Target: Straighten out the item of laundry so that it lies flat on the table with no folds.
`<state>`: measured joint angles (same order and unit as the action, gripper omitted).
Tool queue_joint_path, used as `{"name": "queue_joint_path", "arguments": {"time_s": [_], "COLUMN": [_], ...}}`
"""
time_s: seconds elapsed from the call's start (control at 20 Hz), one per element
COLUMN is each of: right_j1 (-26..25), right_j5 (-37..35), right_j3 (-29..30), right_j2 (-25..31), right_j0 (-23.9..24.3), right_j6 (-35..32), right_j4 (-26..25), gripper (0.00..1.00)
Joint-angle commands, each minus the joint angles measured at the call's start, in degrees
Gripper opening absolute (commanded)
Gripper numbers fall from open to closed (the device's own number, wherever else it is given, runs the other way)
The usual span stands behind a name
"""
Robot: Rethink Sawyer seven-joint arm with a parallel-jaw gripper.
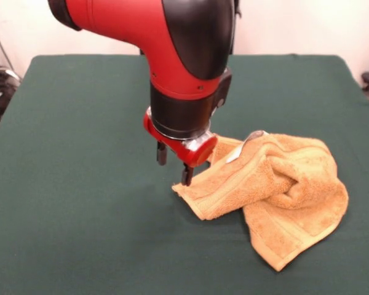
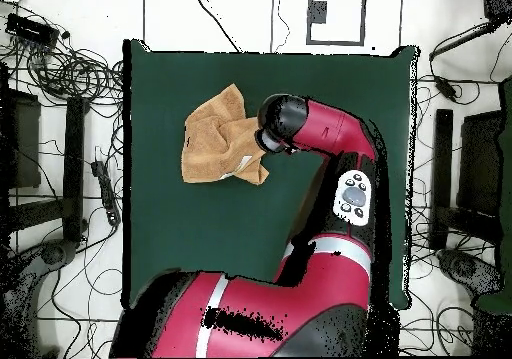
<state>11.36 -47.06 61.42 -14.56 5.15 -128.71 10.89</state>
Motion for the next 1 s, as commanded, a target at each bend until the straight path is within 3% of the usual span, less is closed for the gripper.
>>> {"name": "queue_joint_path", "arguments": {"time_s": [0.05,0.3,0.75,1.0], "right_j1": [-2.77,-1.25,-6.07,-7.47], "right_j5": [2.29,-1.05,12.1,8.16], "right_j3": [8.39,8.34,10.5,9.04], "right_j2": [5.44,4.04,6.11,3.42], "right_j0": [-3.8,-5.39,-5.06,-5.33], "right_j6": [-16.83,-18.37,-17.02,-12.33], "right_j4": [4.99,6.7,9.96,6.94], "gripper": [1.0,1.0,1.0,1.0]}}
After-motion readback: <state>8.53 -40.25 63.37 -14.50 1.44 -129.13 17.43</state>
